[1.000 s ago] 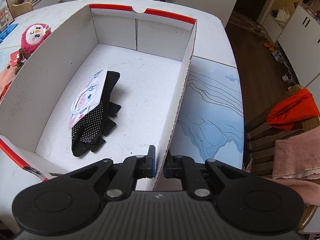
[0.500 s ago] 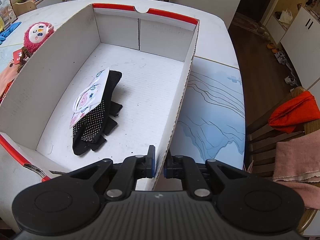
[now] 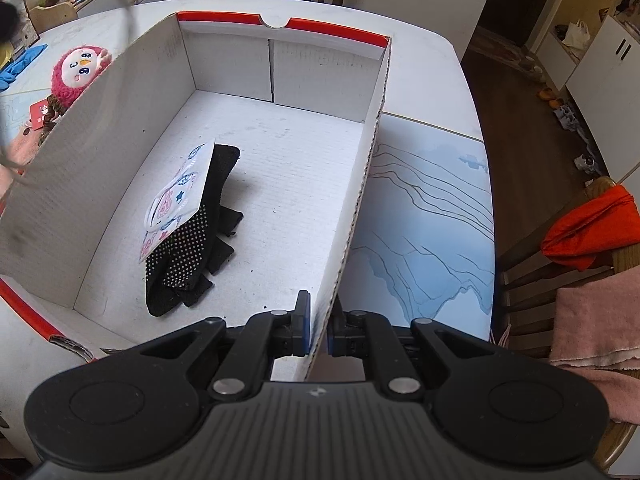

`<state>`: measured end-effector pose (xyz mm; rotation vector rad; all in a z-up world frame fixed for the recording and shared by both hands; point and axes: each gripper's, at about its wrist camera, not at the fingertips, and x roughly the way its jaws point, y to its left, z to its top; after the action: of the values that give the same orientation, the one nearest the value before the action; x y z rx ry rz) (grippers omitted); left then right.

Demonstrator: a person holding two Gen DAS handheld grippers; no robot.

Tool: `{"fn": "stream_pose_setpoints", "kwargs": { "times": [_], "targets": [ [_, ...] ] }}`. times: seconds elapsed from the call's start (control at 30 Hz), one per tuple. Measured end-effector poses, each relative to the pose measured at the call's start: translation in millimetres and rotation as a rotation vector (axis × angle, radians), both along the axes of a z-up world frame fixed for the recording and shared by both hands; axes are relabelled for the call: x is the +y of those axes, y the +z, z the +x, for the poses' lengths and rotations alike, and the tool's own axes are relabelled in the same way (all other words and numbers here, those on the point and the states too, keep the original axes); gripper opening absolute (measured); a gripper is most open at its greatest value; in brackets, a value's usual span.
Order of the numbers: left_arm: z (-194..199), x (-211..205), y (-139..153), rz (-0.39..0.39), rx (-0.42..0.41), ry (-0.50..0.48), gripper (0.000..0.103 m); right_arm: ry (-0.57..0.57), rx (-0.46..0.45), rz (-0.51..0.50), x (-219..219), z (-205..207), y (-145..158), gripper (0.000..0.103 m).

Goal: Organize objects
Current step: 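Carry the white cable with the left gripper into the box, then open the left gripper to drop the cable onto the mask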

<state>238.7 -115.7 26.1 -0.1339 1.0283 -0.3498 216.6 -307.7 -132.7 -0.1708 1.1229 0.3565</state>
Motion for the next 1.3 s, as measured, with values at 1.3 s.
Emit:
{"fn": "stream_pose_setpoints", "kwargs": {
  "times": [1.3],
  "targets": [
    [53,-66,-134,0.053,0.226,-0.128,0.029,-0.019,0.011,0.025,-3,2,-1,0.008]
  ]
}}
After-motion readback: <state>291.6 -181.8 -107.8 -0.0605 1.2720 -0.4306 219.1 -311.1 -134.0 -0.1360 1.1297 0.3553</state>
